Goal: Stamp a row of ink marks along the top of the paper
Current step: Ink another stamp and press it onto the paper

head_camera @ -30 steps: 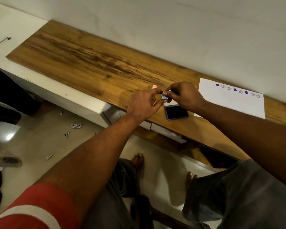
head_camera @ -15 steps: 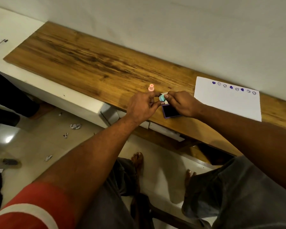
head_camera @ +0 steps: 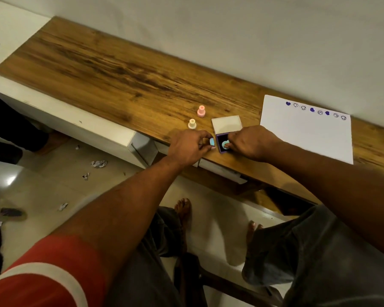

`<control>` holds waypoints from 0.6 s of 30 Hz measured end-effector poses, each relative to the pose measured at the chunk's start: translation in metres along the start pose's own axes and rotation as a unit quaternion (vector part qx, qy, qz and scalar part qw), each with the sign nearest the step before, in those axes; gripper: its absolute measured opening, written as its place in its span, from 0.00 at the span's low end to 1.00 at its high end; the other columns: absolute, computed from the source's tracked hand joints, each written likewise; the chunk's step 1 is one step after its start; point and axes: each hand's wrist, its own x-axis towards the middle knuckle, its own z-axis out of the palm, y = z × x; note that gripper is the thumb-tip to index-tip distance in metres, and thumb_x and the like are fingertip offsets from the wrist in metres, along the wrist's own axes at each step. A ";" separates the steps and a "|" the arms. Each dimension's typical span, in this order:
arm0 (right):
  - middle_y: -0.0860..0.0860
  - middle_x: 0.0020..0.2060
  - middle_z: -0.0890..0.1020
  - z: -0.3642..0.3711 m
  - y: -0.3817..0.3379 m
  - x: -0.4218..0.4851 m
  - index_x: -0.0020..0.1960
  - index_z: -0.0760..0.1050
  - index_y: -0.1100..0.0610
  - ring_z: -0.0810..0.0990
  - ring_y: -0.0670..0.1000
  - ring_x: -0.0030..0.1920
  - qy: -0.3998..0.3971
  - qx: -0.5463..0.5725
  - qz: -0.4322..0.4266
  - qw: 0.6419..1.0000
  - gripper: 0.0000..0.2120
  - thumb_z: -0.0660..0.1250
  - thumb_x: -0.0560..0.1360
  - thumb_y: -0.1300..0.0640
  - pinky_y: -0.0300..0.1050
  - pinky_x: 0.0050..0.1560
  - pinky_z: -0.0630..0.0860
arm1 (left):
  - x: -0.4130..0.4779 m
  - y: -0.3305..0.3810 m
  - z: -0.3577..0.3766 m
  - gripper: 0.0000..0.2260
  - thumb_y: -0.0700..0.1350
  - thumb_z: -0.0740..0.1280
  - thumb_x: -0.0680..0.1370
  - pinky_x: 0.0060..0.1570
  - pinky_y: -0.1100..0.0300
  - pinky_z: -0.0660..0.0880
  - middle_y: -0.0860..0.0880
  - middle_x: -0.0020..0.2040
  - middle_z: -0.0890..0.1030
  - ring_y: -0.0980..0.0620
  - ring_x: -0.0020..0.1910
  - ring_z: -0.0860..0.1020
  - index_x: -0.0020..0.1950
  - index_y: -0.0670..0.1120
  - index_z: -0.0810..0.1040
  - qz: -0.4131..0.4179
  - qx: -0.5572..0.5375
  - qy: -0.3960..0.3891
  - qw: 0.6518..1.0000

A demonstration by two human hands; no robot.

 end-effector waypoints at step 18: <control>0.58 0.65 0.79 0.002 -0.050 0.016 0.72 0.70 0.59 0.81 0.57 0.62 -0.066 -0.128 0.114 0.983 0.19 0.65 0.83 0.57 0.50 0.62 0.77 | -0.001 0.014 -0.016 0.25 0.57 0.74 0.77 0.35 0.60 0.68 0.53 0.38 0.81 0.53 0.38 0.79 0.72 0.51 0.78 0.041 -0.050 0.020 0.998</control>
